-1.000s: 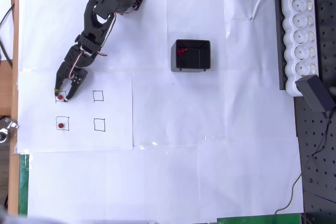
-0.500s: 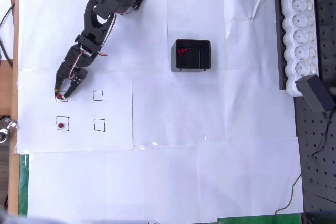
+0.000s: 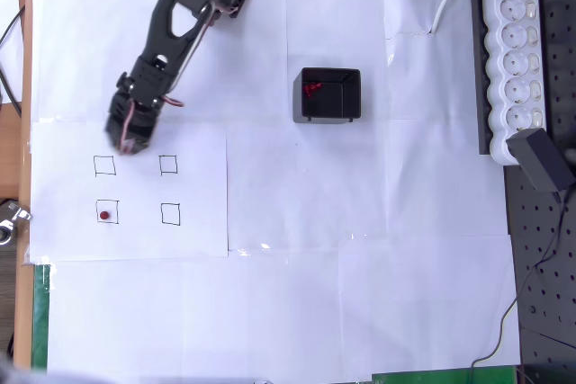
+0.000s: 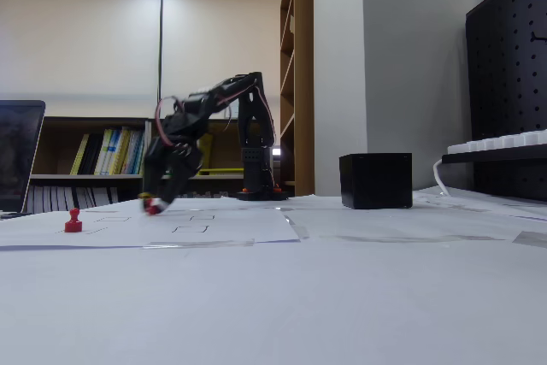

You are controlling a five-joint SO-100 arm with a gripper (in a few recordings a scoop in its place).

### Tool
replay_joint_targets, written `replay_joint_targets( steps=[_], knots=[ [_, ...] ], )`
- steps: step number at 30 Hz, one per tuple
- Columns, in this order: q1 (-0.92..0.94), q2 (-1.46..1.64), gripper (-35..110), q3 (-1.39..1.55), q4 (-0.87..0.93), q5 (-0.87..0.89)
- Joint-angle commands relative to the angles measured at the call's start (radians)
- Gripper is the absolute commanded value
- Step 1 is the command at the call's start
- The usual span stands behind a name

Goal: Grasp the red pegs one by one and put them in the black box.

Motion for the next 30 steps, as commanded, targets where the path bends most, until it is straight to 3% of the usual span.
replay_joint_targets(
  steps=[1, 5, 8, 16, 22, 30],
  knots=[
    [-0.178, -0.169, 0, 0.215, 0.4, -0.084],
    [-0.425, -0.183, 0, 0.397, 0.612, -0.241],
    [-0.614, -0.202, 0, 0.451, 0.612, -0.39],
    [-0.988, -0.169, 0, 0.456, 0.54, -0.563],
    [-1.101, -0.067, 0, 0.414, 0.482, -0.621],
    [-1.094, 0.049, 3, 0.262, 0.322, -0.623]
  ],
)
